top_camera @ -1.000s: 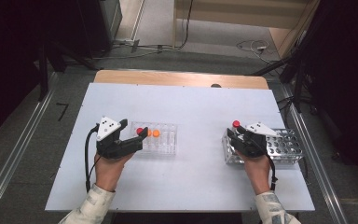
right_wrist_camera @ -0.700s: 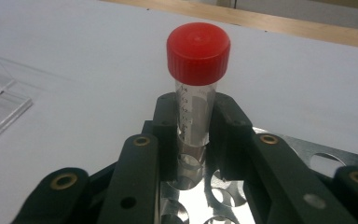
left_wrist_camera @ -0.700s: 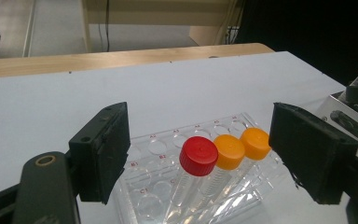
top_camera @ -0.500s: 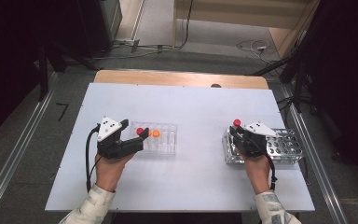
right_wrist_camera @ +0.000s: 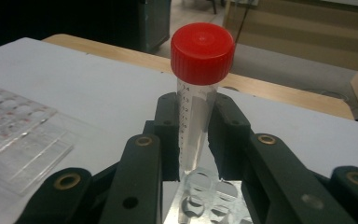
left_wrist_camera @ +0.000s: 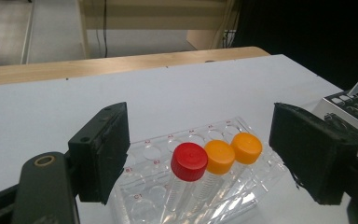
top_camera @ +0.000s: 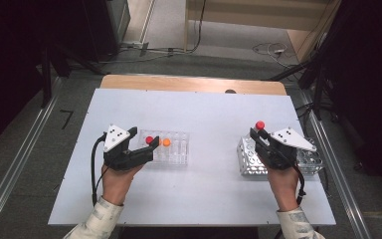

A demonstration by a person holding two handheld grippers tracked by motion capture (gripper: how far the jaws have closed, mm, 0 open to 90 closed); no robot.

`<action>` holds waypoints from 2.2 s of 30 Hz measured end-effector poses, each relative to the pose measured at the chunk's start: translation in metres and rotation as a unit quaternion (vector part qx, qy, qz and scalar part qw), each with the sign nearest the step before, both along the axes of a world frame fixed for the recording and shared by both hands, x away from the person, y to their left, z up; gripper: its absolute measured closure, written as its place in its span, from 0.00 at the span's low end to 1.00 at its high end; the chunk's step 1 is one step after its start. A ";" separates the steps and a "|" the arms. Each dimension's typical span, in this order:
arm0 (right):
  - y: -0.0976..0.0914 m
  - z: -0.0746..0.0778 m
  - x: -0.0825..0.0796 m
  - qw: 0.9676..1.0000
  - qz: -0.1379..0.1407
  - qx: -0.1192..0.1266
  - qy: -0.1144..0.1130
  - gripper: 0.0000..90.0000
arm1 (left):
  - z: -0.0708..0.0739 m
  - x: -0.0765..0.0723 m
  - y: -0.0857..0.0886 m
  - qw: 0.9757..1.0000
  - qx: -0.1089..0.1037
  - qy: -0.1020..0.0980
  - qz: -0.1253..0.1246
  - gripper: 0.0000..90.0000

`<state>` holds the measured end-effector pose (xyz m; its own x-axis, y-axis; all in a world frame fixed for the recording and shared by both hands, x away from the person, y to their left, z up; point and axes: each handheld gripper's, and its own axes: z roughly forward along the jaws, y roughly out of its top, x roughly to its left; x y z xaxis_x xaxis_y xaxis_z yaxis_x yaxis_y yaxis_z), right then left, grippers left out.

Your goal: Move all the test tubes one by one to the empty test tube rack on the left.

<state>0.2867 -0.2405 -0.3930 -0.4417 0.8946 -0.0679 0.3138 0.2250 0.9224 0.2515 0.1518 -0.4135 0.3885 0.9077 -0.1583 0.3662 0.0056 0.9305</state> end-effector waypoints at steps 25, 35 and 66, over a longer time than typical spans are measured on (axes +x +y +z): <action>0.062 -0.023 -0.024 0.986 0.151 -0.004 0.076 0.80 | 0.012 -0.016 -0.033 0.997 -0.014 -0.013 -0.074 0.26; 0.102 -0.038 -0.034 0.974 0.205 -0.025 0.099 0.79 | 0.008 -0.026 -0.068 0.987 0.015 -0.009 -0.162 0.38; 0.131 -0.039 -0.039 0.961 0.253 -0.028 0.110 0.61 | 0.000 -0.023 -0.071 0.982 0.034 -0.013 -0.183 0.78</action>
